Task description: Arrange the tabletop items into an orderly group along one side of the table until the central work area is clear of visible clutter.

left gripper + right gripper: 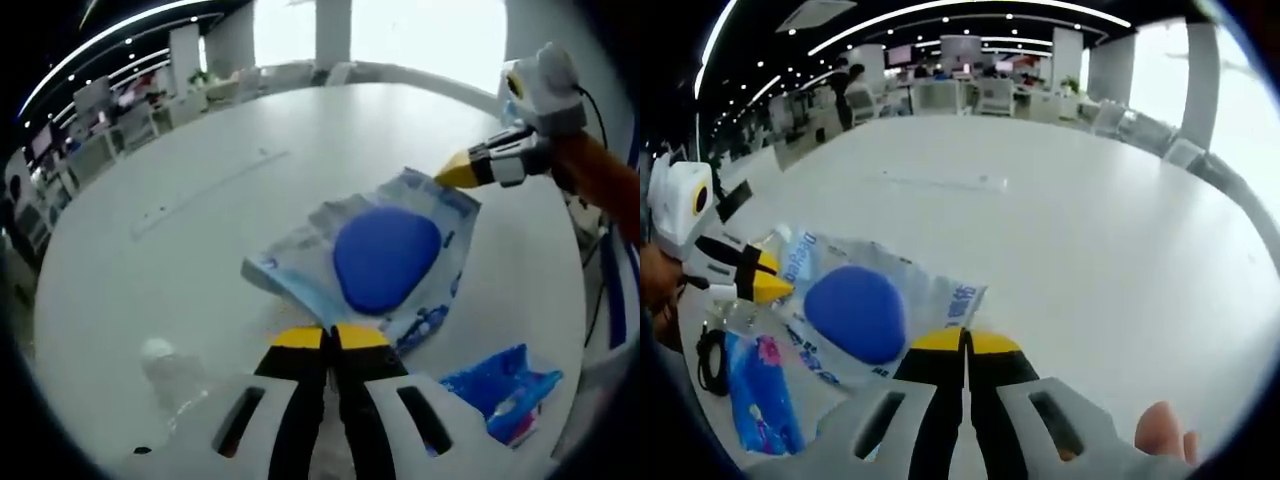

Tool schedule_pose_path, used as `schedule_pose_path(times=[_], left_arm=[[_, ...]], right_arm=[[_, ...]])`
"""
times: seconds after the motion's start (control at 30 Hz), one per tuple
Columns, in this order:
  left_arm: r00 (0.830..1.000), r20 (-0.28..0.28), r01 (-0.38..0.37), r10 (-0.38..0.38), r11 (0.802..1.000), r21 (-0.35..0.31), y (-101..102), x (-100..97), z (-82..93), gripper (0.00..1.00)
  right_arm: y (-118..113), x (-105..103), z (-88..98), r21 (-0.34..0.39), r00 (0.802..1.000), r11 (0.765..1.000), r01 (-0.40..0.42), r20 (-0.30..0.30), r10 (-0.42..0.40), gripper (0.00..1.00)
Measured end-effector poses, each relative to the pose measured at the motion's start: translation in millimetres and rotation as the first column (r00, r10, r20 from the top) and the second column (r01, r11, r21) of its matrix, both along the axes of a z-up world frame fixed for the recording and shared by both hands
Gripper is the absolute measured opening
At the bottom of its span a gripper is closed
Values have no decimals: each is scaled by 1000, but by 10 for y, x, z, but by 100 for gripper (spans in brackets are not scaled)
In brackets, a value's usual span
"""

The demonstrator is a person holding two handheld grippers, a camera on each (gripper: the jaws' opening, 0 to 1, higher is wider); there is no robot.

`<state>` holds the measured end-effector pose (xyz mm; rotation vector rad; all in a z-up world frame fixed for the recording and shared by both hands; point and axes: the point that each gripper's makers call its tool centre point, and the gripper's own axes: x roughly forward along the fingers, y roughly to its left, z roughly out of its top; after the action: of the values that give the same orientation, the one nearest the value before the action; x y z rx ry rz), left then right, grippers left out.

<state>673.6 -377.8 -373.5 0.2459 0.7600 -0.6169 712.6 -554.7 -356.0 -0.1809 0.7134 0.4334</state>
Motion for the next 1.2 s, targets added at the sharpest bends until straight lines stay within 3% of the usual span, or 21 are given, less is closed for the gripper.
schedule_pose_path(times=[0.47,1.2], left_arm=[[1000,-19,-1,2,998,57,49,-8,-91,1],[1000,-26,-6,8,996,90,97,-6,-139,16]], right_arm=[[21,-10,-138,18,1000,1000,-4,-27,4,1],[13,9,-217,15,999,1000,-11,-32,11,2]])
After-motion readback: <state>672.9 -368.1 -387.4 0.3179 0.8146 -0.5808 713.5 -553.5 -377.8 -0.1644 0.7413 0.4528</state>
